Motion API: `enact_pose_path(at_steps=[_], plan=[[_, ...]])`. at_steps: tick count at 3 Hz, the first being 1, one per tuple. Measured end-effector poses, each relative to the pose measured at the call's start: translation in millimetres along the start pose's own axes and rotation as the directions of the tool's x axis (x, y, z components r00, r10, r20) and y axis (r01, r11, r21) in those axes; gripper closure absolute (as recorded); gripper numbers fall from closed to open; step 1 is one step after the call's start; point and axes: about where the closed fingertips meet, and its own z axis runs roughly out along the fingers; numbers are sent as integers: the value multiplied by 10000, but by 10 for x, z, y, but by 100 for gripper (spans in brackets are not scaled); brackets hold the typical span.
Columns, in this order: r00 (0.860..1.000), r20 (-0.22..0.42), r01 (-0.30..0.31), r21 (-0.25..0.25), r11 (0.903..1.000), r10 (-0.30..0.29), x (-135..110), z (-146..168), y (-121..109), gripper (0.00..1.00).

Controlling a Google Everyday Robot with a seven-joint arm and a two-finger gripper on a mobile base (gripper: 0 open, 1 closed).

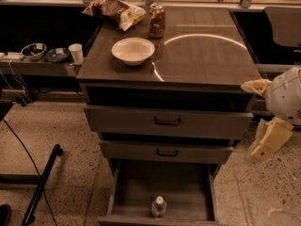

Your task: Pick blue plastic bottle from bottom drawer and place on counter

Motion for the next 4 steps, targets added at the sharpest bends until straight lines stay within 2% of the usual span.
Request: enact_pose_path(at_steps=[1,2,3,4], plan=[[10000,-12,3,19,10000,-3,-2,-10,1,0],[9950,1002,-16,-285,9996,45,-67,243,6,0],[9366,3477,-45,-1105,9939,429,-138,1163,188,0],[8189,5728,493,-1339,9898,367,-414,1732,289,0]])
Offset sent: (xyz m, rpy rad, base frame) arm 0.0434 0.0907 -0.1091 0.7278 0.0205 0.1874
